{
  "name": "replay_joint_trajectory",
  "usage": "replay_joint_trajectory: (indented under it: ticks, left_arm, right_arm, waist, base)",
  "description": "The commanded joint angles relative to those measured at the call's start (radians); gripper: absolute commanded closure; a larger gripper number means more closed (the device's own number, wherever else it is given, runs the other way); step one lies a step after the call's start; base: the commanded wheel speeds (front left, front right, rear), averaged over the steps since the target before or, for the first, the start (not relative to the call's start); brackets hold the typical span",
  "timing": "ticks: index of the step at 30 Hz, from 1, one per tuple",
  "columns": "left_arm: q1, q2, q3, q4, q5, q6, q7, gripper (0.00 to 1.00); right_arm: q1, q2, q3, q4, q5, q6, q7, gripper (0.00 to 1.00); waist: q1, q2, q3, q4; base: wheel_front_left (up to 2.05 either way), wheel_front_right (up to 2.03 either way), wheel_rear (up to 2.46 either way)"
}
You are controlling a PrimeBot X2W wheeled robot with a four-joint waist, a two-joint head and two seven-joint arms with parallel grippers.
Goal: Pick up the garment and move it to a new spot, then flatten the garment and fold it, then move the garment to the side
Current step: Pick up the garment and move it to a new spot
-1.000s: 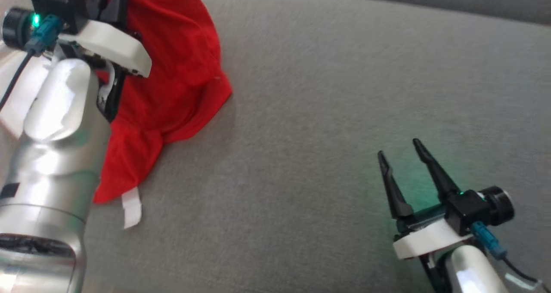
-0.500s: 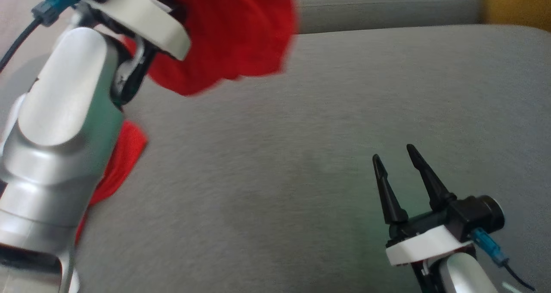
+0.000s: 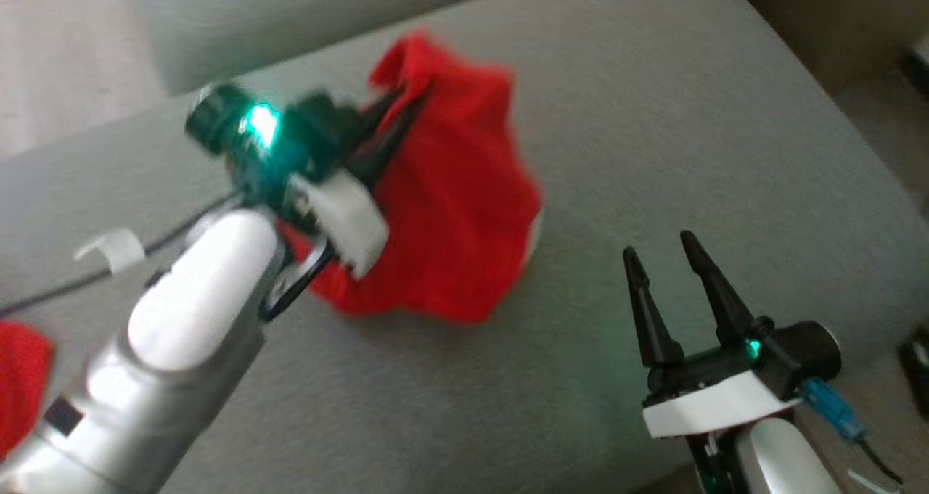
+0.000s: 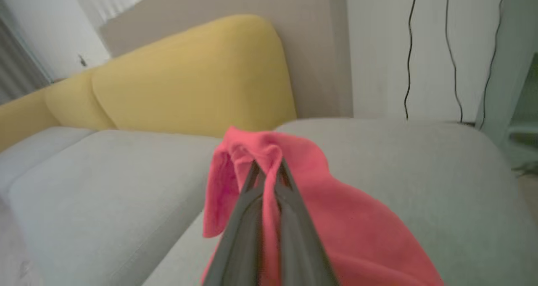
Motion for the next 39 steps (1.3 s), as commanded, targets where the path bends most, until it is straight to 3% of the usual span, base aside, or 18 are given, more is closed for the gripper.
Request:
replay_joint_trajectory:
  ticks: [1, 6, 7, 8, 13, 17, 22, 29, 39]
  left_arm:
    - [-0.029, 0.048, 0.036, 0.021, 0.018, 0.005, -0.029, 1.00]
    - [-0.048, 0.052, 0.003, 0.242, 0.115, 0.034, -0.176, 1.00]
    - [-0.062, 0.044, -0.004, 0.287, 0.134, 0.043, -0.209, 0.39]
    - [-0.075, 0.031, -0.003, 0.330, 0.143, 0.057, -0.243, 0.00]
    - [-0.100, -0.058, 0.021, 0.474, 0.129, 0.097, -0.392, 0.00]
    - [-0.051, -0.120, 0.085, 0.472, 0.088, 0.153, -0.426, 0.00]
    - [0.096, -0.151, 0.179, 0.305, 0.085, 0.207, -0.427, 0.00]
    - [0.502, -0.190, 0.332, 0.026, 0.141, 0.277, -0.428, 0.00]
    - [0.842, -0.272, 0.486, -0.180, 0.196, 0.273, -0.428, 0.00]
  right_arm:
    - [-0.058, 0.001, 0.028, -0.039, 0.015, -0.001, -0.006, 0.00]
    - [-0.069, 0.001, 0.045, -0.040, 0.030, -0.001, -0.006, 0.00]
    - [-0.070, 0.001, 0.045, -0.040, 0.031, -0.001, -0.006, 0.00]
    - [-0.072, 0.001, 0.045, -0.040, 0.032, -0.001, -0.006, 0.00]
    - [-0.077, 0.001, 0.038, -0.031, 0.021, -0.001, -0.006, 0.00]
    - [-0.068, 0.001, 0.025, -0.017, 0.001, -0.001, -0.006, 0.00]
    - [-0.043, 0.001, -0.001, 0.000, -0.014, -0.001, -0.006, 0.00]
    - [0.048, 0.001, -0.070, 0.040, -0.053, -0.001, -0.006, 0.00]
    - [0.145, 0.001, -0.178, 0.039, -0.065, -0.001, -0.006, 0.00]
  waist:
    - [0.0000, 0.0000, 0.084, -0.093]
    - [0.0000, 0.0000, 0.136, -0.113]
    - [0.0000, 0.0000, 0.142, -0.109]
    - [0.0000, 0.0000, 0.146, -0.103]
    - [0.0000, 0.0000, 0.134, -0.038]
    - [0.0000, 0.0000, 0.088, 0.049]
    - [0.0000, 0.0000, 0.023, 0.158]
    - [0.0000, 0.0000, -0.109, 0.350]
    - [0.0000, 0.0000, -0.170, 0.471]
  base:
    - [0.00, 0.00, 0.00]
    - [0.00, 0.00, 0.00]
    - [0.00, 0.00, 0.00]
    - [0.00, 0.00, 0.00]
    - [0.00, 0.00, 0.00]
    - [0.00, 0.00, 0.00]
    - [0.00, 0.00, 0.00]
    - [0.00, 0.00, 0.00]
    - [0.00, 0.00, 0.00]
